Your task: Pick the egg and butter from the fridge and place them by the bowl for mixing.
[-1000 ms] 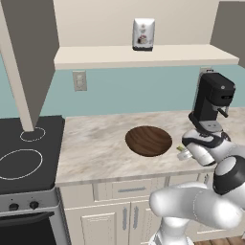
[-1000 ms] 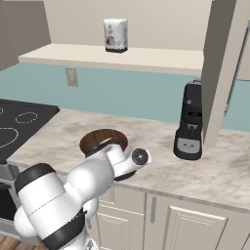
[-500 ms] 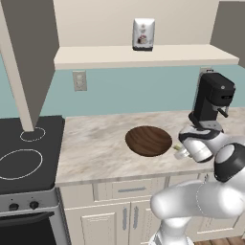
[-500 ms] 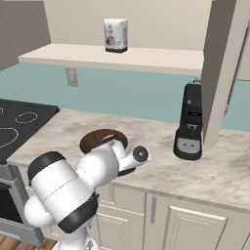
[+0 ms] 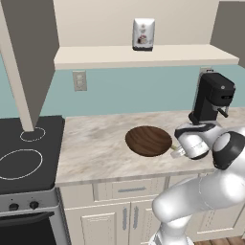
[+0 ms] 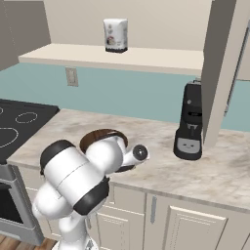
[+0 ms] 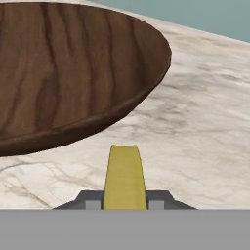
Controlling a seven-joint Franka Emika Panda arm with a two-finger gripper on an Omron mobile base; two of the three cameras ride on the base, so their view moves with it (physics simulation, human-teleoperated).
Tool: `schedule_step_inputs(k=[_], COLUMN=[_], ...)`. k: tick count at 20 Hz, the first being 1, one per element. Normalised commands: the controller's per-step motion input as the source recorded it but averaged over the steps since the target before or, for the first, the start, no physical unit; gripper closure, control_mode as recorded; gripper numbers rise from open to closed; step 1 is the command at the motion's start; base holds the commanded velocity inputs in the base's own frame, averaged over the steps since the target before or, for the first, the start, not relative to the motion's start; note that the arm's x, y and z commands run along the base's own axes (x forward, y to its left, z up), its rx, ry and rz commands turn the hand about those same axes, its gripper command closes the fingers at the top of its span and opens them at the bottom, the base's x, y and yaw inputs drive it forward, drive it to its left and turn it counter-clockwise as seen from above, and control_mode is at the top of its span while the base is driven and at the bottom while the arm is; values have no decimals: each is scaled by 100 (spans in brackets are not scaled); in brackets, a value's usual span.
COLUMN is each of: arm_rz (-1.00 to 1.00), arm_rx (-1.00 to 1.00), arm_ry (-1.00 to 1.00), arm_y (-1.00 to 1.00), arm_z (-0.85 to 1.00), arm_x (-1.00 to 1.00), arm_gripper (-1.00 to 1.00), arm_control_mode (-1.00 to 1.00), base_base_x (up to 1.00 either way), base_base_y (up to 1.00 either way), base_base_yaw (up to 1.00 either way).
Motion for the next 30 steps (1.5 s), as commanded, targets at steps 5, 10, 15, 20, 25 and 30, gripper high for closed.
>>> schedule_step_inputs(k=[5, 10, 15, 20, 25, 30], arm_rz=[0, 0, 0, 0, -1, -2], arm_rx=[2, 0, 0, 0, 0, 0], arm_ry=[0, 0, 2, 18, 13, 12], arm_y=[0, 0, 0, 0, -5, -3], arm_z=[-17, -1, 3, 61, 60, 55], arm_x=[4, 0, 0, -1, -38, -55], arm_gripper=[-100, -100, -100, -100, -100, -100], arm_control_mode=[-100, -100, -100, -100, -100, -100], base_base_x=[0, 0, 0, 0, 0, 0], base_base_y=[0, 0, 0, 0, 0, 0], base_base_yaw=[0, 0, 0, 0, 0, 0])
